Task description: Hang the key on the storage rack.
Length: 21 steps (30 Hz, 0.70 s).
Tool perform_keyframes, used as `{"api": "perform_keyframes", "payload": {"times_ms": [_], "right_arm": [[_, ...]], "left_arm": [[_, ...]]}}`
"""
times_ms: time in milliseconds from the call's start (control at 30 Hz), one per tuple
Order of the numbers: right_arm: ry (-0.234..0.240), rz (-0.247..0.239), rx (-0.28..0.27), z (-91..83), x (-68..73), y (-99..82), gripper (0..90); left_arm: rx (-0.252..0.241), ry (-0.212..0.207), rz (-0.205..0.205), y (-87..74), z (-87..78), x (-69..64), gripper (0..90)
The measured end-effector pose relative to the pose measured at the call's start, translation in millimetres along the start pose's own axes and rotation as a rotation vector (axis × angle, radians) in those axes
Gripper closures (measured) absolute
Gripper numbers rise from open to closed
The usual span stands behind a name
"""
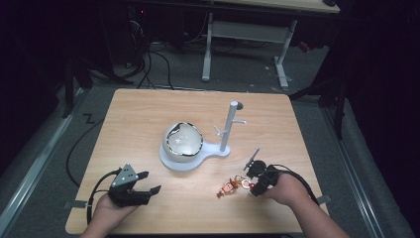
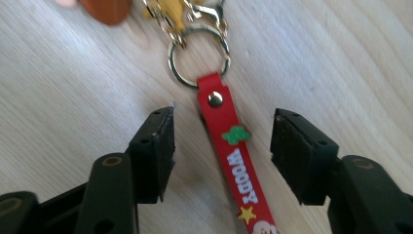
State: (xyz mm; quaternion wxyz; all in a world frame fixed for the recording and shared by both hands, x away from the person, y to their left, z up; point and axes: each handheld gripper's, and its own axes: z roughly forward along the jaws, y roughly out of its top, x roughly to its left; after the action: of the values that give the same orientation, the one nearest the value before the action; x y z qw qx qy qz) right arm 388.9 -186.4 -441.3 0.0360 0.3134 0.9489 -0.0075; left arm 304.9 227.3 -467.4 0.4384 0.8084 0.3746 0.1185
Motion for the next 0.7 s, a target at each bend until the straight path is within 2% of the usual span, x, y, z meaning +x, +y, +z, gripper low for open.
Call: {"api": "perform_keyframes", "payload": {"times_ms": [133,167,233,300,367,467,533,700], "right_arm": [[0.007,-0.017,0.020,2.1,-0.6,4.7,47.1],[0.015,-0.031,0.044,3.5,-0.6,6.5,53.6],[0.019,-0.039,0.048,4.2,-0.3,7.4,54.8],[0.035,-0.046,0.048,5.7,0.5,8.8,59.9],[0.019,-0.077,0.053,7.1,1.3,9.8,62.5],[0.032,-0.071,0.061,6.7,0.1,11.8,67.0],[0.028,-0.092,0.077,6.8,-1.0,14.5,67.5],[0.022,-0.133,0.078,6.2,-0.2,19.1,66.0]], "left_arm": [[-0.010,0.001,0.005,-0.5,-2.3,-0.3,29.2],[-0.011,0.000,0.003,-1.0,-2.2,0.0,29.1],[-0.014,-0.002,0.015,-2.3,-2.1,-0.4,29.0],[-0.018,-0.004,0.023,-2.8,-2.4,-1.2,28.7],[-0.022,0.001,0.028,-2.8,-2.5,-2.1,28.3],[-0.020,0.005,0.032,-2.9,-2.4,-2.5,28.1],[-0.017,0.007,0.035,-3.4,-2.8,-2.5,27.9],[-0.018,0.004,0.020,-4.5,-3.5,-0.1,27.9]]}}
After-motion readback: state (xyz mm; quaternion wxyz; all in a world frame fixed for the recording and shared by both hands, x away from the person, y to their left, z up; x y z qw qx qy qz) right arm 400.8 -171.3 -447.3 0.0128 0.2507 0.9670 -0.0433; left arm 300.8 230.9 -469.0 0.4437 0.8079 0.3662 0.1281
